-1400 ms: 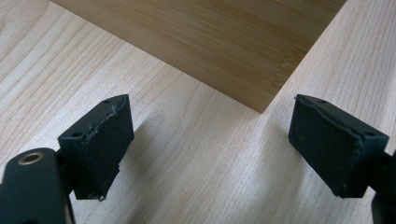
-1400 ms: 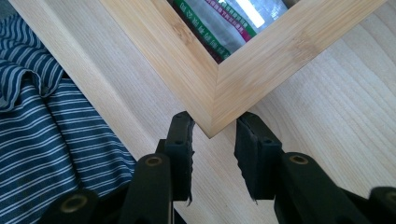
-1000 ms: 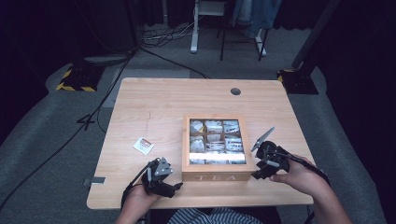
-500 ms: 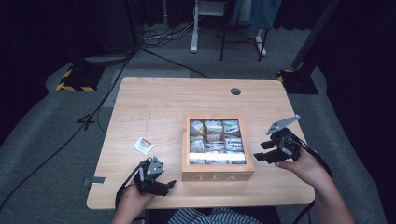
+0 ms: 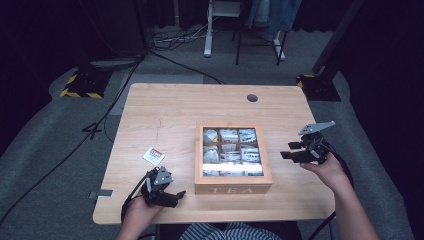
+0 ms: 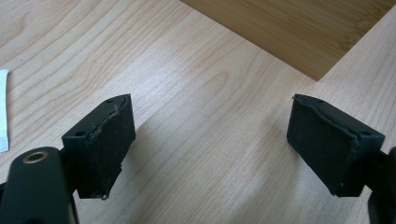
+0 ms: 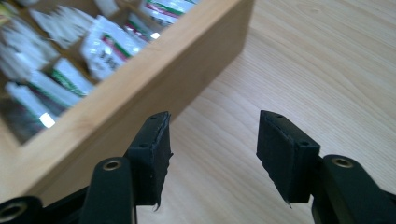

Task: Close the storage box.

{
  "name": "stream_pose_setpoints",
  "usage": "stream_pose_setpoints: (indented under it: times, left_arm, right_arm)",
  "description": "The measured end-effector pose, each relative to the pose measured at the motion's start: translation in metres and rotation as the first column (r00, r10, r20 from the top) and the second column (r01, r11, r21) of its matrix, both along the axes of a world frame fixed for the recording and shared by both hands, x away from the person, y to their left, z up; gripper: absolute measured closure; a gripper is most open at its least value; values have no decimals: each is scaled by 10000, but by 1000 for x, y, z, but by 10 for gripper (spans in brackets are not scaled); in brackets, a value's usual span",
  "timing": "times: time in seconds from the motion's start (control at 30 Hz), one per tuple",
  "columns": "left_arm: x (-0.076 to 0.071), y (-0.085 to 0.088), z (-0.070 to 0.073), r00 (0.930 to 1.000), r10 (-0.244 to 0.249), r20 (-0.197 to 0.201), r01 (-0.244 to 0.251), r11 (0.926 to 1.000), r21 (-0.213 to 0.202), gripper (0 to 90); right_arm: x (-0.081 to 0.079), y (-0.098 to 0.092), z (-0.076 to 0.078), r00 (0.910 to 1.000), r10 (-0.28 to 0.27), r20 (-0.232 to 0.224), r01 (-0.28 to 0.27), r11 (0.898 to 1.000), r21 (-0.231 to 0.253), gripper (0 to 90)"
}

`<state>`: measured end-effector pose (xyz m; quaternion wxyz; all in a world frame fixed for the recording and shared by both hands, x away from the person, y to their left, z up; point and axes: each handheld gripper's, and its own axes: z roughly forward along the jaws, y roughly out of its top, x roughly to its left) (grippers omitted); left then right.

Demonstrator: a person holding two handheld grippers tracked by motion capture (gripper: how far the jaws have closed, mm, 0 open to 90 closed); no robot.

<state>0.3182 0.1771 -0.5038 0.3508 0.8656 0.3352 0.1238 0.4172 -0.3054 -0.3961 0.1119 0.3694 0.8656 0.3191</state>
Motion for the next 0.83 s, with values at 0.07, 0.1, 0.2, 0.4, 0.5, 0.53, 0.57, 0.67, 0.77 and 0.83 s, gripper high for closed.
stream_pose_setpoints:
  times: [0.07, 0.1, 0.2, 0.4, 0.5, 0.53, 0.57, 0.67, 0.77, 0.83]
  left_arm:
    - [0, 0, 0, 10000, 20, -3, -20, 10000, -5, 160]
    - [0, 0, 0, 10000, 10, -13, -10, 10000, -14, 160]
    - [1, 0, 0, 10000, 8, -18, -8, 10000, -11, 159]
    - [1, 1, 0, 10000, 50, -21, -50, 10000, -11, 159]
    - [1, 1, 0, 10000, 49, -21, -49, 10000, -9, 159]
    - [1, 1, 0, 10000, 51, -21, -51, 10000, -9, 158]
    - [1, 1, 0, 10000, 50, -21, -50, 10000, -10, 158]
    - [1, 1, 0, 10000, 52, -20, -52, 10000, -11, 158]
    - [1, 1, 0, 10000, 50, -18, -50, 10000, -9, 158]
    - [1, 1, 0, 10000, 49, -19, -49, 10000, -9, 158]
  right_arm:
    - [5, -5, -9, 9997, -54, 222, 50, 9999, 161, 448]
    - [7, -7, -14, 9996, -84, 259, 78, 9997, 225, 449]
    - [14, -11, -32, 9992, -94, 376, 91, 9999, 101, 452]
    - [23, -19, -72, 9969, -502, 605, 495, 9987, 131, 468]
    - [26, -21, -87, 9945, -733, 748, 728, 9973, 97, 470]
    - [26, -22, -91, 9936, -813, 785, 816, 9967, -4, 468]
    - [27, -23, -94, 9928, -893, 798, 906, 9958, -129, 446]
    - [25, -29, -104, 9860, -956, 1369, 863, 9936, 727, 402]
    - [23, -30, -106, 9840, -977, 1493, 863, 9930, 806, 333]
    - [22, -29, -107, 9843, -1019, 1443, 917, 9929, 757, 268]
